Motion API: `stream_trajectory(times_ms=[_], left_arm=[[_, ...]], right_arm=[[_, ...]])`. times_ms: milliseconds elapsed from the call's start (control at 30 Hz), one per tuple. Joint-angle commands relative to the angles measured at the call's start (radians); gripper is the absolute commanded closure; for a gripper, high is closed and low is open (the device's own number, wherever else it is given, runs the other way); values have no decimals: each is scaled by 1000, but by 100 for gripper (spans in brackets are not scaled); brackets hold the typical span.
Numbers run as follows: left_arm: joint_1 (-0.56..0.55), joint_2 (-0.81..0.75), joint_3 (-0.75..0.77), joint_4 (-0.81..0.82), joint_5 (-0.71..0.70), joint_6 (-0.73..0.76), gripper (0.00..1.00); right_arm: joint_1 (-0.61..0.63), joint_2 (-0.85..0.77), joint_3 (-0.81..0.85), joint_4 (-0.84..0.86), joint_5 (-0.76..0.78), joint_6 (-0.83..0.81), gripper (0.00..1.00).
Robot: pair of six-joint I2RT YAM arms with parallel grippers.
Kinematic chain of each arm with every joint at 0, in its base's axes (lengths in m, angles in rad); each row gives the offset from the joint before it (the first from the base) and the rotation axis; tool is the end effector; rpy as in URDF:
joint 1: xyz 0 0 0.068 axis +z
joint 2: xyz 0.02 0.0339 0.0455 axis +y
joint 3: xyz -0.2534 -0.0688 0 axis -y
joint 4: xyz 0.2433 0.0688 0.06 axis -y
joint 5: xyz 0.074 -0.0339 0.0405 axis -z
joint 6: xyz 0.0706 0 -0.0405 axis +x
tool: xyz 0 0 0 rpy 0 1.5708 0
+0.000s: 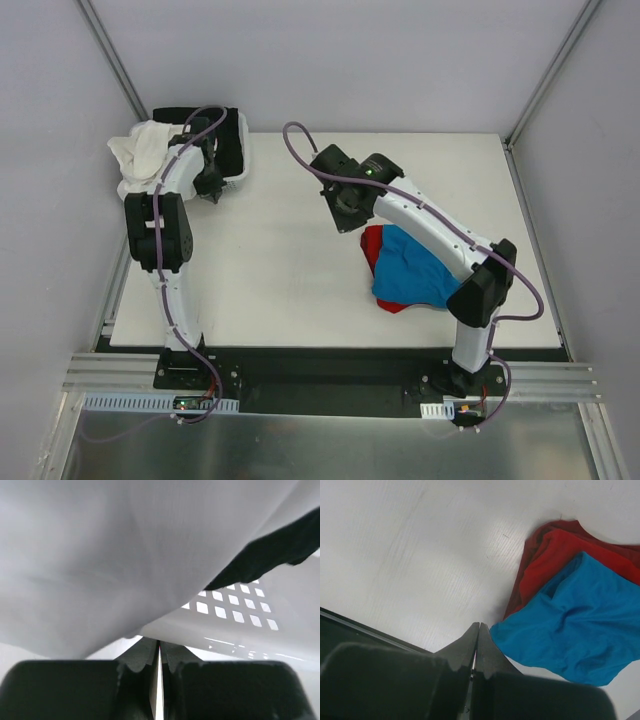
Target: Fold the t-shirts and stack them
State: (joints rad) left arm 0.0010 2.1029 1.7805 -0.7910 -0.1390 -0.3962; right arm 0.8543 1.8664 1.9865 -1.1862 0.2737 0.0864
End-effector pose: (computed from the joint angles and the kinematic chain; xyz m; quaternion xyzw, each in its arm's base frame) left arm 0.4619 0.0102 0.1826 -0.2071 0.9494 0.0219 0.2350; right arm 0.2750 0.2867 0.3204 -0.3277 0.9022 -0.0057 0.2804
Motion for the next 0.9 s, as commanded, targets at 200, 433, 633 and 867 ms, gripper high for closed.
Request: stream_trajectory(times_ms=[200,433,633,867], left_arm=[[72,215,414,56,-91,-1,100],[189,217,361,7,-148,-32,100],[246,227,347,-54,-208,-30,100],[264,237,421,-91,-173,-7,100]], right_arm=[[-3,-145,-208,-12,-59,69,99],[-9,-159,-227,-21,-24,43,99],[-18,-99,-140,-33,-34,-5,99],[-37,-82,-109,-38,-59,-39,99]])
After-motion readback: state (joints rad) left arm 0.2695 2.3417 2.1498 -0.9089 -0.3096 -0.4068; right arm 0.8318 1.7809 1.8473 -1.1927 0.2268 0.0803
